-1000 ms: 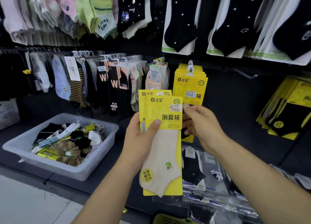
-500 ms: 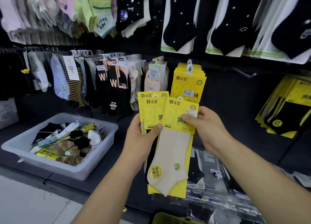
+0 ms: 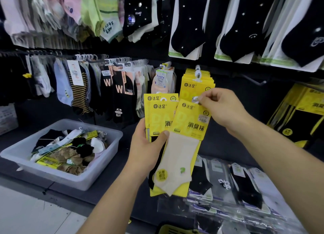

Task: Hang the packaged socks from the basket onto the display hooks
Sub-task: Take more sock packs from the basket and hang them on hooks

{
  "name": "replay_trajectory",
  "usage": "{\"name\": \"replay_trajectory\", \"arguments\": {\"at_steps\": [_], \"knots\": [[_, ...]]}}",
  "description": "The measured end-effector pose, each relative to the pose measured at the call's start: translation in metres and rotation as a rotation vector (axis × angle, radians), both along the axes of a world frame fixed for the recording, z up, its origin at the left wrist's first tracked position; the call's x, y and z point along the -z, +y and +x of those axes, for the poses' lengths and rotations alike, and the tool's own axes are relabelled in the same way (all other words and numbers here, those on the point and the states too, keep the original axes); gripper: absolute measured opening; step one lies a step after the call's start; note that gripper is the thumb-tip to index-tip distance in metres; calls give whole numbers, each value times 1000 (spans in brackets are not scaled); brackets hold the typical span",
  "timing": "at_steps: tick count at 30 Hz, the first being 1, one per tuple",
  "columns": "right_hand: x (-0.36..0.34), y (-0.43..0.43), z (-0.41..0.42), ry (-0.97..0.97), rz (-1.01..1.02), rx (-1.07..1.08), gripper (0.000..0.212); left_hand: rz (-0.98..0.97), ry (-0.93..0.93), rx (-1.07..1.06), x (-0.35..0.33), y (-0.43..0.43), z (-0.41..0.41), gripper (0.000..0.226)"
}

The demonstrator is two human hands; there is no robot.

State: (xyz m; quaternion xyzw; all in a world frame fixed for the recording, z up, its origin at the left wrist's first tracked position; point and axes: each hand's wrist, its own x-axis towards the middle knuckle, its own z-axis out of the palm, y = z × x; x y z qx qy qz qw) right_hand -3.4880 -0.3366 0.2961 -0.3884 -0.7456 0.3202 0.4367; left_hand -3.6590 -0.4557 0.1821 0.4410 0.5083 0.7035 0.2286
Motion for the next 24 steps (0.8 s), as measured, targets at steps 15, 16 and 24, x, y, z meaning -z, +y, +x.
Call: {"name": "replay_trajectory", "arguments": {"at_steps": [15, 16, 24], "knots": [[-39, 24, -18, -31, 249, 207, 20, -50, 115, -119, -3, -4, -20, 54], [-40, 23, -20, -45, 263, 198, 20, -54, 114, -119, -2, -4, -21, 54], [-22, 8, -12, -108, 477, 323, 9, -70, 115, -123, -2, -5, -21, 45]]}}
